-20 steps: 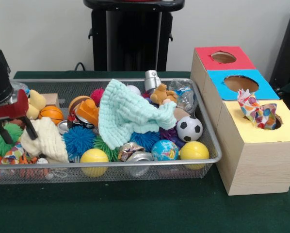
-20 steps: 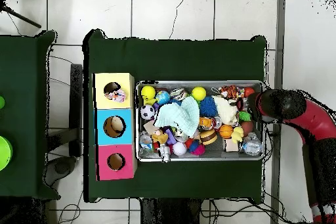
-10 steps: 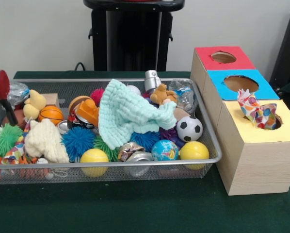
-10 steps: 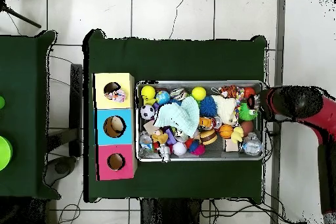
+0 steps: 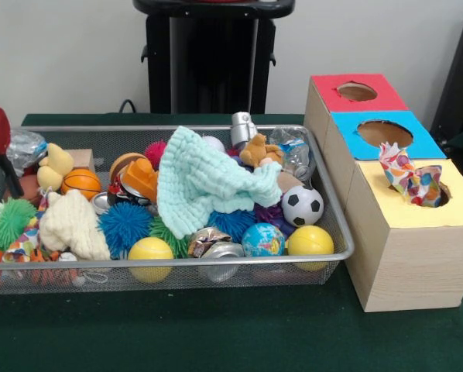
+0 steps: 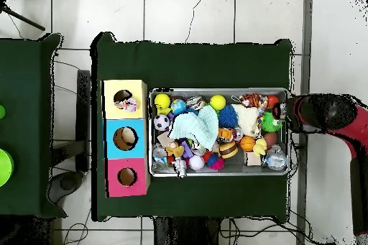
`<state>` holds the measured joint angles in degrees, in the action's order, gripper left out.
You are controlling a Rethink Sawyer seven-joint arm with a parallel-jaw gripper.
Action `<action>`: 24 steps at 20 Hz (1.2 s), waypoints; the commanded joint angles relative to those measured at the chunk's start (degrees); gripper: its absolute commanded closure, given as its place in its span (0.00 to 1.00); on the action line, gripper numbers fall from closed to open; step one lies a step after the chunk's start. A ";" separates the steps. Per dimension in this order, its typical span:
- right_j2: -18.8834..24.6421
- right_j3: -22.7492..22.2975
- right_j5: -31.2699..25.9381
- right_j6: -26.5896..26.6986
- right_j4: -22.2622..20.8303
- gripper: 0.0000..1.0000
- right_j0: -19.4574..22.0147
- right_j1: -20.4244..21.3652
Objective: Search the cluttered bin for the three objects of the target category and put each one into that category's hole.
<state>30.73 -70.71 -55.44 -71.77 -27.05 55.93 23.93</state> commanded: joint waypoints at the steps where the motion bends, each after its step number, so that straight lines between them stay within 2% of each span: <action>1: 1.44 -6.48 5.51 10.64 -4.21 0.00 0.89 -4.31; 5: 1.34 -7.85 7.49 9.20 -4.26 0.00 1.07 -4.95; 11: 1.78 -6.52 8.06 9.75 -4.60 0.00 1.06 -6.90; 18: 2.85 -3.74 13.12 11.07 -5.68 0.00 1.85 -13.50; 24: 3.72 -1.35 16.26 12.82 -6.40 0.00 2.05 -17.21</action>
<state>31.43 -73.05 -42.63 -71.77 -28.93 57.75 14.60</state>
